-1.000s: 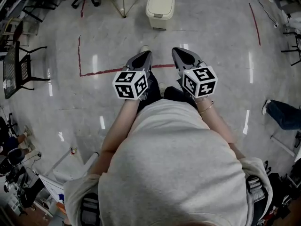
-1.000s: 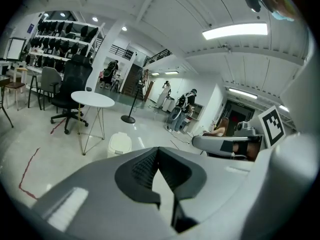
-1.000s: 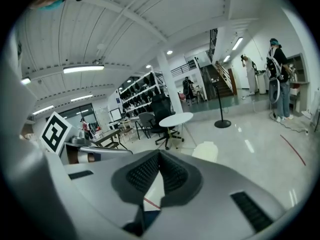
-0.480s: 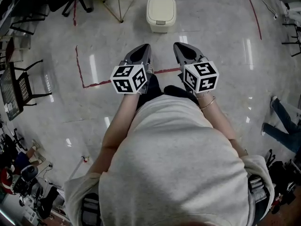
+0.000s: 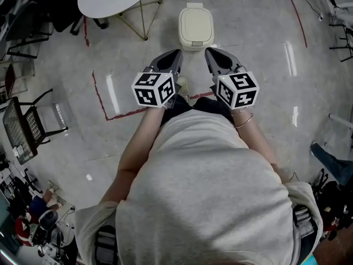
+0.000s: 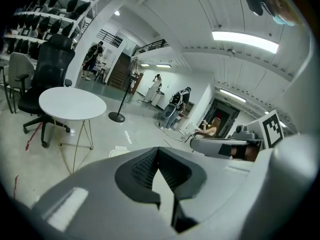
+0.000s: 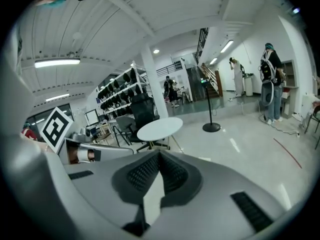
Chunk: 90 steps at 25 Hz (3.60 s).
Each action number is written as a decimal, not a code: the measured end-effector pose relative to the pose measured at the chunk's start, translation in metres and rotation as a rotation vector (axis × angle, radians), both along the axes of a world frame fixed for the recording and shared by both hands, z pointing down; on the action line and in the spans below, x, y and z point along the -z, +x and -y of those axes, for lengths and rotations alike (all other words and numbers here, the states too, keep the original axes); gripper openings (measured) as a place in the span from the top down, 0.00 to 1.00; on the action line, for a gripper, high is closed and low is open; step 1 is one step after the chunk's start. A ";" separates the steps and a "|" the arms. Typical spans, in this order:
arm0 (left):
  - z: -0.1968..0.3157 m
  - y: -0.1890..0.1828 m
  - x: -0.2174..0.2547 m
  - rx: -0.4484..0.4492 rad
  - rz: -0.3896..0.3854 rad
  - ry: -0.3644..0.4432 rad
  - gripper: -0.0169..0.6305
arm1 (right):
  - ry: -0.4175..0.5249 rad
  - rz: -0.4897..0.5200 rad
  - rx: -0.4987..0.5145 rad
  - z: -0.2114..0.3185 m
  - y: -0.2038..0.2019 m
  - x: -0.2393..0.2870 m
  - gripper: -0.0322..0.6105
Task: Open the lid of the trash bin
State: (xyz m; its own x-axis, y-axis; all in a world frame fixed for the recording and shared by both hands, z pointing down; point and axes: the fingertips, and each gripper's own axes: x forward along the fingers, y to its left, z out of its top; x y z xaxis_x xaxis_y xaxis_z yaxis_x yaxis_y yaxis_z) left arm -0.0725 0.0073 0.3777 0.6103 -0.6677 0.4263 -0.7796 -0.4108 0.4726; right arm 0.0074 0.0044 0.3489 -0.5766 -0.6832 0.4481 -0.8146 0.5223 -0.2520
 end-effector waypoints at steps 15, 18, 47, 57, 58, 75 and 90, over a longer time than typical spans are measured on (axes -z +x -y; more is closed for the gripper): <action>0.032 0.015 -0.044 -0.101 -0.025 -0.123 0.96 | -0.138 -0.085 0.030 0.030 -0.003 -0.046 0.94; 0.041 0.017 -0.054 -0.079 0.009 -0.144 0.96 | -0.151 -0.074 0.038 0.043 0.002 -0.053 0.94; 0.078 0.030 -0.205 0.060 -0.035 -0.359 0.96 | -0.439 -0.154 0.138 0.107 0.032 -0.243 0.94; 0.081 0.055 -0.270 0.028 -0.086 -0.369 0.96 | -0.498 -0.137 0.081 0.118 0.032 -0.329 0.94; 0.083 0.056 -0.275 0.021 -0.085 -0.367 0.96 | -0.499 -0.140 0.086 0.119 0.030 -0.336 0.94; 0.081 0.050 -0.331 0.028 -0.088 -0.484 0.96 | -0.567 -0.190 0.003 0.126 0.029 -0.428 0.94; 0.089 0.052 -0.345 0.039 -0.052 -0.503 0.96 | -0.571 -0.174 -0.057 0.122 0.036 -0.437 0.94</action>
